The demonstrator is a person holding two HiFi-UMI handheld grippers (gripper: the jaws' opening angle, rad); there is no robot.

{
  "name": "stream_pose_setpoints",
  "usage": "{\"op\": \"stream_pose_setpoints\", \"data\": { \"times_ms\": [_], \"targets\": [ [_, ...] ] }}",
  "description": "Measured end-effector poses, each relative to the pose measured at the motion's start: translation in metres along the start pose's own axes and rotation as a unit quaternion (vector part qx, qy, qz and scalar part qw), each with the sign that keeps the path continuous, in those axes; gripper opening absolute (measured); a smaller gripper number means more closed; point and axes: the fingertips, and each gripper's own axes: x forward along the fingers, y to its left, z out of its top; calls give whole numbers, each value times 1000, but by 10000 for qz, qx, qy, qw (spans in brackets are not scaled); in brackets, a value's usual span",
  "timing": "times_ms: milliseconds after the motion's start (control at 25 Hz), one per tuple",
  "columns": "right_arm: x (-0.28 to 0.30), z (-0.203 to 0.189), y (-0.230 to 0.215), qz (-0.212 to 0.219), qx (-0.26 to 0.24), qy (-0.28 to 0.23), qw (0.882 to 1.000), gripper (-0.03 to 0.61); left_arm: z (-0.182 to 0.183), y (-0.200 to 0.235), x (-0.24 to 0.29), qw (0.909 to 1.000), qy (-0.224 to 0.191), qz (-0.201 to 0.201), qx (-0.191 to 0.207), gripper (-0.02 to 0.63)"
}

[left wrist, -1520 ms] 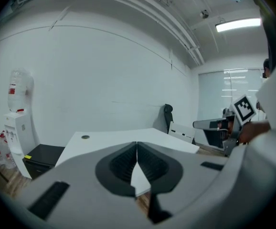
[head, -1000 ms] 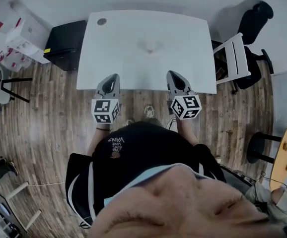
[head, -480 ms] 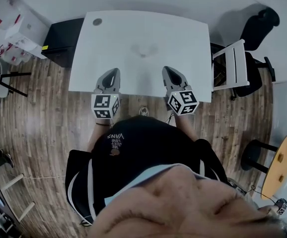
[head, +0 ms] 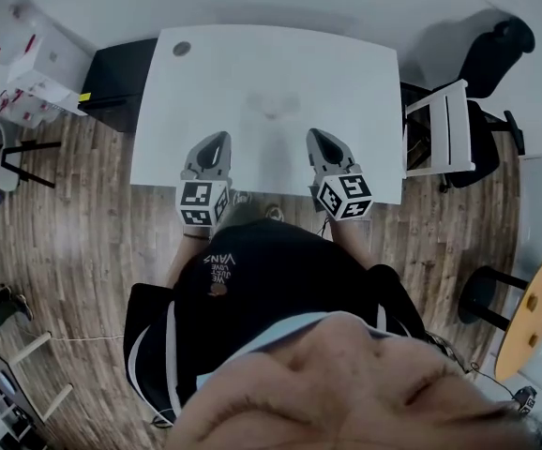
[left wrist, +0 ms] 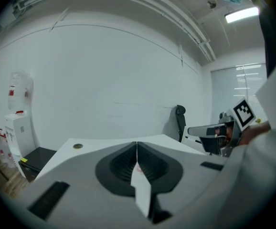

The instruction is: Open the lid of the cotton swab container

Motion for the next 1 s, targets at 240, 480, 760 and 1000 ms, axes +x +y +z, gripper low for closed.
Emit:
{"op": "stream_pose_setpoints", "data": {
  "times_ms": [240, 480, 760, 1000],
  "targets": [
    [17, 15, -8, -212, -14, -130, 9997, 12, 22, 9, 30, 9992, -136, -323, 168, 18],
    [32, 21, -11, -410, 15, -213, 9989, 12, 32, 20, 54, 9978, -167, -573, 301, 18],
    [47, 26, -14, -628, 34, -220, 9978, 12, 44, 25, 77, 9930, -352, -973, 568, 18],
    [48, 20, -18, -814, 71, -158, 9965, 12, 44, 18, 97, 9883, -507, -1274, 668, 18]
  ]
}}
